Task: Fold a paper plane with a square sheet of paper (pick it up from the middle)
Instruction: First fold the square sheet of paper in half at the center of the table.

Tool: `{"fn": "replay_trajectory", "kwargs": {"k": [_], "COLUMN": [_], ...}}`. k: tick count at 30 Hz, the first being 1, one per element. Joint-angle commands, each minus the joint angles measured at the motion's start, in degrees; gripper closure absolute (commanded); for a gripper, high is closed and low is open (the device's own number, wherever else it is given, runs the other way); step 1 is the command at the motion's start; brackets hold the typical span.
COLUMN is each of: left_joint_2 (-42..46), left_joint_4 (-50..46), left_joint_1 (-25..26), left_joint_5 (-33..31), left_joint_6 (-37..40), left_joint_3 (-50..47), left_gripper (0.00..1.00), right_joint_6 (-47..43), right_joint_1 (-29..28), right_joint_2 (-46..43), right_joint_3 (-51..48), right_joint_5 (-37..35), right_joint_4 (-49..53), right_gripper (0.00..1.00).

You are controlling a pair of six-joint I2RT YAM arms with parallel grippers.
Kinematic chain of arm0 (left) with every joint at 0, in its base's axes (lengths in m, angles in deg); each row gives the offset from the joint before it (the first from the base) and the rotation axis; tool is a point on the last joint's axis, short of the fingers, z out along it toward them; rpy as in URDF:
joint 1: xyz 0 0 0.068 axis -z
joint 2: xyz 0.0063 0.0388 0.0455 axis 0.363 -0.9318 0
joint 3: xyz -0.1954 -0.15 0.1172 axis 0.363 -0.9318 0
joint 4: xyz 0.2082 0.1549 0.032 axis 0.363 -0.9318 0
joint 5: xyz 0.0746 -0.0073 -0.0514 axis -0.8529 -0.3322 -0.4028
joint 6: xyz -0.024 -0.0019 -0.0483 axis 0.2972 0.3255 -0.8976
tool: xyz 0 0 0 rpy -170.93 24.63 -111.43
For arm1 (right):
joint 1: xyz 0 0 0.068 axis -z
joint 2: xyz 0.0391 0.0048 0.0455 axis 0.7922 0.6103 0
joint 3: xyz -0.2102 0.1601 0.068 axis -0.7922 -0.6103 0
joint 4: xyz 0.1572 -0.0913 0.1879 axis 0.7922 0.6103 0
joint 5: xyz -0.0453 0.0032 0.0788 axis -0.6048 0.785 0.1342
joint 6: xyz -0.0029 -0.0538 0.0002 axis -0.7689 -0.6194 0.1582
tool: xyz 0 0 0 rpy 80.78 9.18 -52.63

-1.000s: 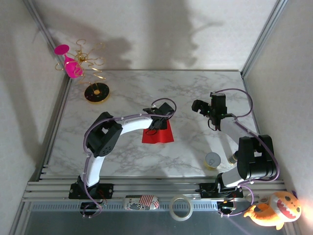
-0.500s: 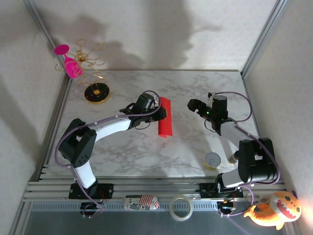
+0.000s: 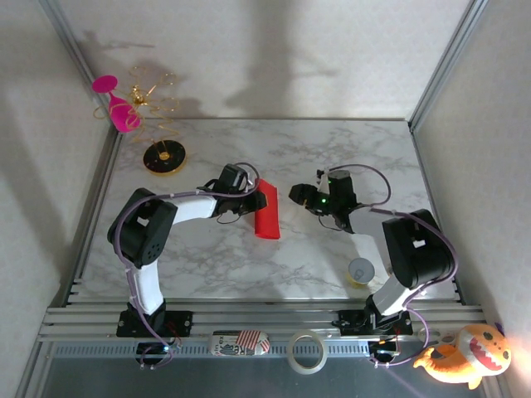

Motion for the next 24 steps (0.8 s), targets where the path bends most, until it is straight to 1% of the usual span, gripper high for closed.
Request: {"fn": "replay_trajectory", "kwargs": {"k": [1, 3, 9, 12, 18, 24], "left_joint_2": [-0.77, -1.19, -2.23, -2.80, -3.17, -3.18], "left_joint_4": [-0.90, -0.96, -2.16, -2.63, -3.50, -3.86], "left_joint_1": [-0.66, -0.89, -1.02, -1.11, -1.11, -1.16], "left_joint_5": [-0.24, -0.44, -0.67, -0.87, -1.05, -1.14], "left_joint_6": [2.19, 2.11, 2.81, 3.07, 3.51, 3.42], "left_joint_3": [-0.83, -1.12, -0.62, -0.53, -0.09, 0.09], "left_gripper": [0.70, 0.70, 0.71, 0.71, 0.71, 0.71], "right_joint_6": [0.39, -0.77, -0.20, -0.52, -1.49, -1.77], "right_joint_1": [-3.27, -5.24, -7.77, -8.54, -9.55, -9.71], "right_joint_2": [2.61, 4.86, 9.78, 11.39, 14.84, 16.76], "right_joint_3": [5.09, 8.23, 12.28, 13.88, 16.77, 18.03], "right_joint_5": [-6.42, -9.28, -7.89, -7.22, -5.78, -5.45], "right_joint_4": [6.92, 11.37, 13.22, 13.94, 15.89, 17.59], "right_gripper": [0.47, 0.53, 0.77, 0.84, 0.93, 0.95]}}
